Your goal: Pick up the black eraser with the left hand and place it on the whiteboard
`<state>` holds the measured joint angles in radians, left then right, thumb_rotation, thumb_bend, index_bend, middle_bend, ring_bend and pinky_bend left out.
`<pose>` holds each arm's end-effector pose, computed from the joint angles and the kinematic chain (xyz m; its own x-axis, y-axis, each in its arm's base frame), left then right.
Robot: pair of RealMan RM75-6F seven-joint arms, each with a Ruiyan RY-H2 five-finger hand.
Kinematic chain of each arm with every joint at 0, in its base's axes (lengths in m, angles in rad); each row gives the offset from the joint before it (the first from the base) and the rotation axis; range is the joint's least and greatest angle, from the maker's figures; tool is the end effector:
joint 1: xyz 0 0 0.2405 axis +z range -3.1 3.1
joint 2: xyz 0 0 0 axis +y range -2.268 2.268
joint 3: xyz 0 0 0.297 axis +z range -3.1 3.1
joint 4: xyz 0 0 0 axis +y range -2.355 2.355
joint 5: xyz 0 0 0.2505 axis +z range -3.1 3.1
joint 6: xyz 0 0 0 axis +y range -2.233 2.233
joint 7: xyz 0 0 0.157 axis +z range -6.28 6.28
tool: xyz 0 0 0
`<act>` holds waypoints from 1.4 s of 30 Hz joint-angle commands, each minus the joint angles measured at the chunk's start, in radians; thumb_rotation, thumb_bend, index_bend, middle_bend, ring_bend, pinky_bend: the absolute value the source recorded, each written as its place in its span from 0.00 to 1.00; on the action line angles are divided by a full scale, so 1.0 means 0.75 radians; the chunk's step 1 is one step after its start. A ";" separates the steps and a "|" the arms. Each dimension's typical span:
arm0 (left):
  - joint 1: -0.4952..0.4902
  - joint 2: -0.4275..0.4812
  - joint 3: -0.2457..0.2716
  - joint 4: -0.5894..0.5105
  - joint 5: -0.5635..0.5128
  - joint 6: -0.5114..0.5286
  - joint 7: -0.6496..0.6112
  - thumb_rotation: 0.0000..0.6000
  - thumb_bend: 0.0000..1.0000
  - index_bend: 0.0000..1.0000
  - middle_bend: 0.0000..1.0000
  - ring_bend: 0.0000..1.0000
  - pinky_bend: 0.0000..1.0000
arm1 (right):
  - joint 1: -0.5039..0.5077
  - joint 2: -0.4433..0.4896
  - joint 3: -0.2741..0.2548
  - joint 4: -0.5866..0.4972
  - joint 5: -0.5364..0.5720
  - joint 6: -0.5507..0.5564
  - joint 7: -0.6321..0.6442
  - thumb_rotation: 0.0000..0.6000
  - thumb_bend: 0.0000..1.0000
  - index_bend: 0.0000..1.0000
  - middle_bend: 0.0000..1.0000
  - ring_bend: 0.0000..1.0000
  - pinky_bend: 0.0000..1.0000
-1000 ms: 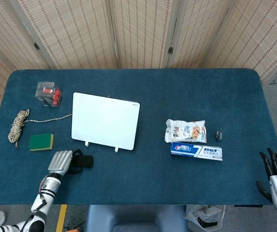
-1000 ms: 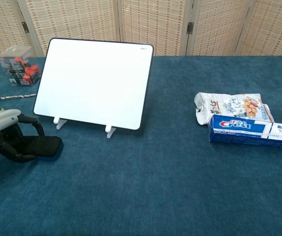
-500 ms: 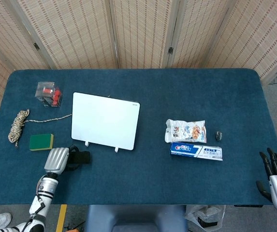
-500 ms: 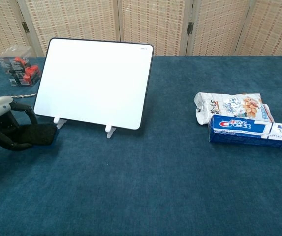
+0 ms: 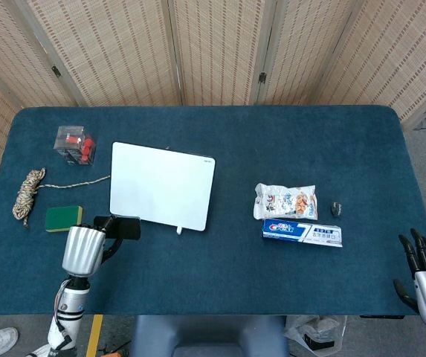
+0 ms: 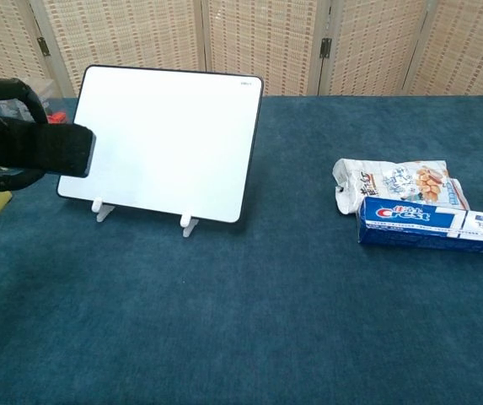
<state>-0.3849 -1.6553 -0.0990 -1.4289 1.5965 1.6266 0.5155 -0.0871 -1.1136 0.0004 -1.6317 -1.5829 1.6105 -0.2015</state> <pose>-0.2173 0.2818 -0.0095 0.4496 -0.3321 0.8292 0.8036 -0.2549 -0.5378 -0.3713 -0.1251 0.1456 0.5636 -0.0073 0.8260 -0.8239 0.0681 0.5627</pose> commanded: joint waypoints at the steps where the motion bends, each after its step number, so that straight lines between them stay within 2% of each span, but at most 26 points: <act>1: -0.091 -0.130 -0.059 0.209 0.093 -0.001 -0.062 1.00 0.25 0.56 1.00 1.00 1.00 | -0.001 0.003 0.001 0.002 0.003 0.001 0.010 1.00 0.33 0.00 0.00 0.08 0.13; 6: -0.171 -0.215 -0.132 0.378 0.076 -0.040 -0.158 1.00 0.25 0.56 1.00 1.00 1.00 | 0.001 0.012 0.006 0.004 0.013 -0.004 0.032 1.00 0.33 0.00 0.00 0.08 0.13; 12: -0.283 -0.328 -0.255 0.584 0.008 -0.068 -0.321 1.00 0.25 0.56 1.00 1.00 1.00 | 0.007 0.017 0.010 0.003 0.028 -0.020 0.038 1.00 0.33 0.00 0.00 0.08 0.13; 20: -0.412 -0.460 -0.333 0.883 -0.090 -0.165 -0.498 1.00 0.25 0.55 1.00 1.00 1.00 | 0.013 0.023 0.009 -0.001 0.037 -0.039 0.046 1.00 0.33 0.00 0.00 0.08 0.13; 24: -0.459 -0.516 -0.346 1.017 -0.133 -0.216 -0.595 1.00 0.25 0.55 1.00 1.00 1.00 | 0.016 0.028 0.013 0.001 0.047 -0.045 0.062 1.00 0.33 0.00 0.00 0.08 0.13; 30: -0.504 -0.583 -0.330 1.172 -0.158 -0.246 -0.679 1.00 0.25 0.55 1.00 1.00 1.00 | 0.019 0.032 0.015 0.001 0.051 -0.049 0.070 1.00 0.33 0.00 0.00 0.08 0.13; 39: -0.571 -0.655 -0.307 1.310 -0.182 -0.282 -0.751 1.00 0.25 0.55 1.00 1.00 1.00 | 0.011 0.032 0.014 0.006 0.051 -0.035 0.079 1.00 0.33 0.00 0.00 0.08 0.13; 42: -0.588 -0.671 -0.302 1.348 -0.196 -0.312 -0.774 1.00 0.25 0.49 1.00 1.00 1.00 | 0.011 0.033 0.017 0.007 0.061 -0.038 0.080 1.00 0.33 0.00 0.00 0.08 0.13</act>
<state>-0.8176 -2.1508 -0.3284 -0.4297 1.4561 1.4032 -0.0548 -0.0790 -1.0891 0.0129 -1.6267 -1.5375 1.5823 -0.1416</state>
